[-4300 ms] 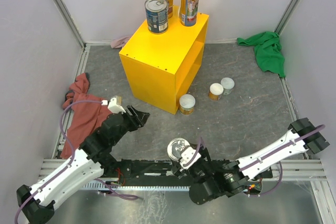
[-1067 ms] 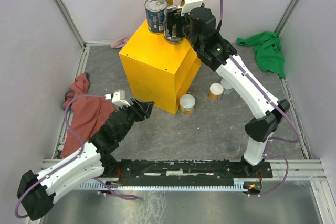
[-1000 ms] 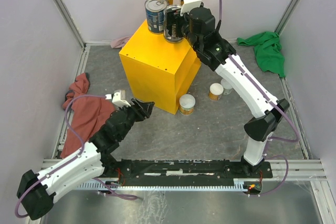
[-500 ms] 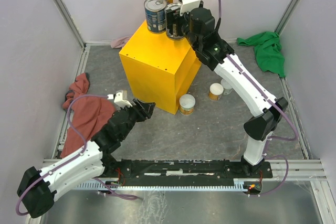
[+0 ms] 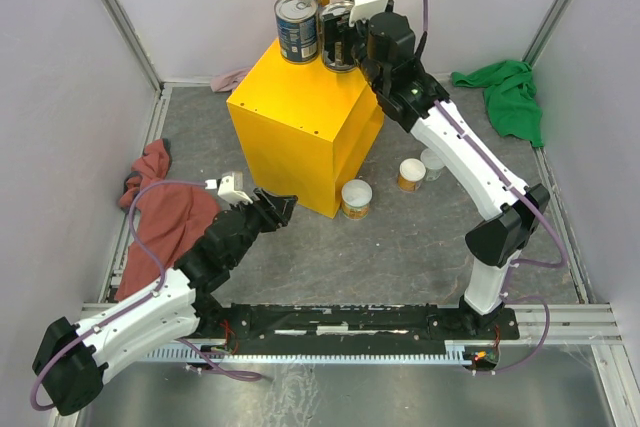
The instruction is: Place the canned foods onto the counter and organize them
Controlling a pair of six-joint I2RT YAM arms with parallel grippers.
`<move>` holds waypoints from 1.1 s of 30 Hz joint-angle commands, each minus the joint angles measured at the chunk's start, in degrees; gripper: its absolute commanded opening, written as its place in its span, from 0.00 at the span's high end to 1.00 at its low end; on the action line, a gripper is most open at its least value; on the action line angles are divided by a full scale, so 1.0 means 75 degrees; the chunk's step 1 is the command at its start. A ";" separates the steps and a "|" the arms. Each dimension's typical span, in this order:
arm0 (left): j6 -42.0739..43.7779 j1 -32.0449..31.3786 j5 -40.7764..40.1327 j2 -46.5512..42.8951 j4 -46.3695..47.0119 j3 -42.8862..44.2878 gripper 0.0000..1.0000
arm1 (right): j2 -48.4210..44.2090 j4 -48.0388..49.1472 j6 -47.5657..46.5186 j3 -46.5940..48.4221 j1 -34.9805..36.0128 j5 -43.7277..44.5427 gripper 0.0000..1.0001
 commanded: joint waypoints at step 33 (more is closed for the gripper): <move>-0.0092 -0.0078 0.0041 -0.0299 0.0297 -0.0103 0.35 | -0.0807 0.0104 0.0390 -0.0264 -0.0200 -0.0117 0.24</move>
